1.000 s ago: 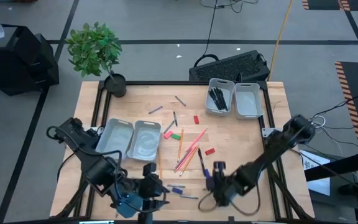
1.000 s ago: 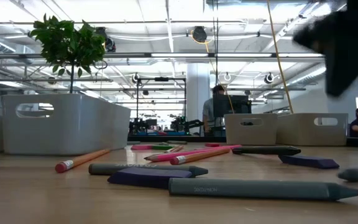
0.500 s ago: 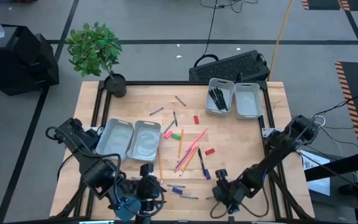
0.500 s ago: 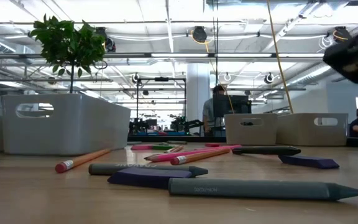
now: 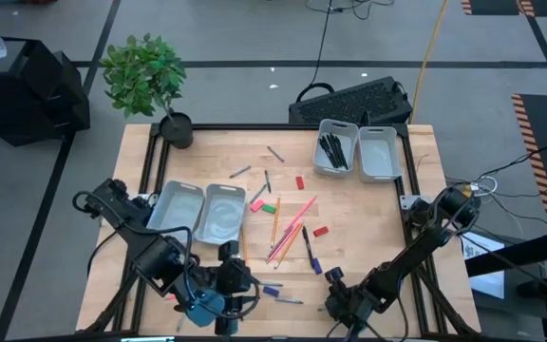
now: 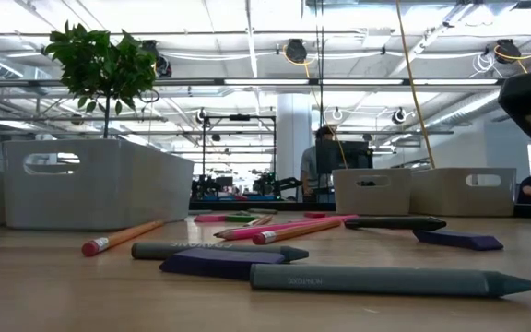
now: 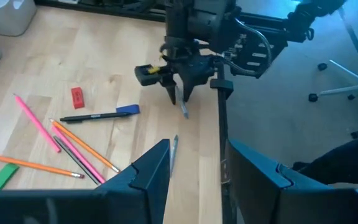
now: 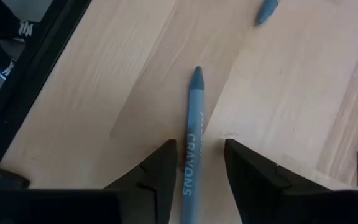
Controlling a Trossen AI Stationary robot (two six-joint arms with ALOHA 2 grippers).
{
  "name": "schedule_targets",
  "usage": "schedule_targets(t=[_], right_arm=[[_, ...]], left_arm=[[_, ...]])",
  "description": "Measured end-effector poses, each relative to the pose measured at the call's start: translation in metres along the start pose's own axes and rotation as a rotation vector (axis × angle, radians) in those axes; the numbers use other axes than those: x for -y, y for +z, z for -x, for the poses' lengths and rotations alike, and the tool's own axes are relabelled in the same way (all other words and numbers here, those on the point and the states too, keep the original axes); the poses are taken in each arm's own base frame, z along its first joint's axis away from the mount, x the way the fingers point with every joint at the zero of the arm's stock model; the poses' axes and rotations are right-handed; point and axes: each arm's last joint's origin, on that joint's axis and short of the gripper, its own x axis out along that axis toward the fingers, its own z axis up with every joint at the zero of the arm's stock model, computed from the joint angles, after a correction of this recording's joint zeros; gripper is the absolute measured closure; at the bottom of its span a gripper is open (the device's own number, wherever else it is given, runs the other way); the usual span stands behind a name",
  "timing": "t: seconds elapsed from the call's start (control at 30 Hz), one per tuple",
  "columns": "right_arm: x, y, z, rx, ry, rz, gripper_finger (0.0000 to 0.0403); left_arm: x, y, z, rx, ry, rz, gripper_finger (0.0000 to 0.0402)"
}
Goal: Sort crayons/erasers/pens/pencils in bins
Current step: Put the gray crayon into the top right gray bin
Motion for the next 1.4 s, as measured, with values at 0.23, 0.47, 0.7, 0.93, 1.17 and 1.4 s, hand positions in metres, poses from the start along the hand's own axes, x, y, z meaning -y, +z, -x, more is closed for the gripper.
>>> schedule_targets(t=[0.23,0.47,0.7,0.93,1.17,1.4], right_arm=[[0.004,-0.004,-0.003,-0.062,0.051,-0.031,0.0327],[0.012,-0.007,-0.005,-0.138,0.068,-0.146,0.0380],[0.020,-0.016,-0.003,-0.298,0.118,-0.235,0.0379],[0.027,-0.023,0.003,-0.417,0.112,-0.323,0.0382],[0.041,-0.026,0.006,-0.480,0.072,-0.422,0.0382],[0.048,-0.025,0.004,-0.476,0.029,-0.536,0.0382]], left_arm=[[-0.011,0.008,-0.006,0.007,0.028,0.027,0.0245],[-0.028,0.018,-0.013,0.003,0.050,0.066,0.0245],[-0.041,0.022,-0.018,-0.015,0.093,0.089,0.0245],[-0.052,0.011,-0.016,-0.121,0.199,0.124,0.0245],[-0.065,0.003,-0.015,-0.216,0.296,0.157,0.0245],[-0.078,0.003,-0.013,-0.294,0.335,0.071,0.0245]])
